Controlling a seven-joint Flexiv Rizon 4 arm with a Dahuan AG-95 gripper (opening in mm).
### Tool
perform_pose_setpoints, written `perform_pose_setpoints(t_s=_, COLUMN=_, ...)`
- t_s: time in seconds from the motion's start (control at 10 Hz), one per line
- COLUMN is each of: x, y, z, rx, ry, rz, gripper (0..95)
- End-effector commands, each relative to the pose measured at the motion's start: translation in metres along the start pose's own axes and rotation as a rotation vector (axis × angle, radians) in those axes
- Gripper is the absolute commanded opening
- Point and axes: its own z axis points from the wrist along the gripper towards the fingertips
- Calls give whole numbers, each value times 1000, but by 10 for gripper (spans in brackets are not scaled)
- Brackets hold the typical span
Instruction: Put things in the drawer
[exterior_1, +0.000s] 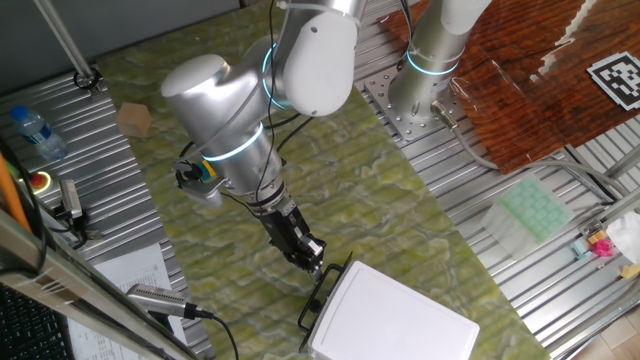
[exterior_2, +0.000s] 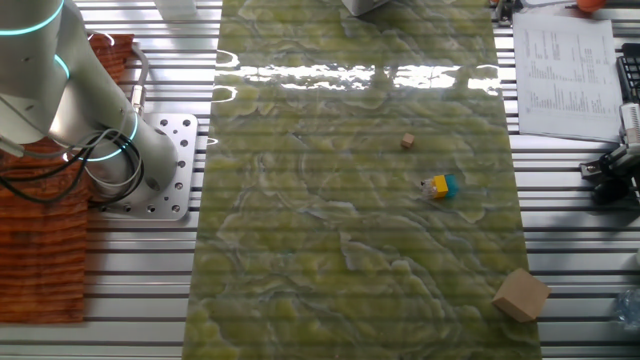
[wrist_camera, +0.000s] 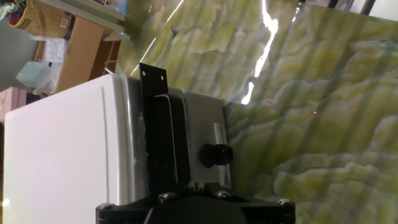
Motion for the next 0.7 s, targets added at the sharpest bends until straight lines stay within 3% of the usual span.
perform_pose_setpoints(t_s=0.1, x=0, y=0, z=0, rx=-1, ry=-1, rz=1, gripper=0)
perform_pose_setpoints(t_s=0.7, x=0, y=0, z=-1, rx=-26, ry=-11, rz=26, gripper=0)
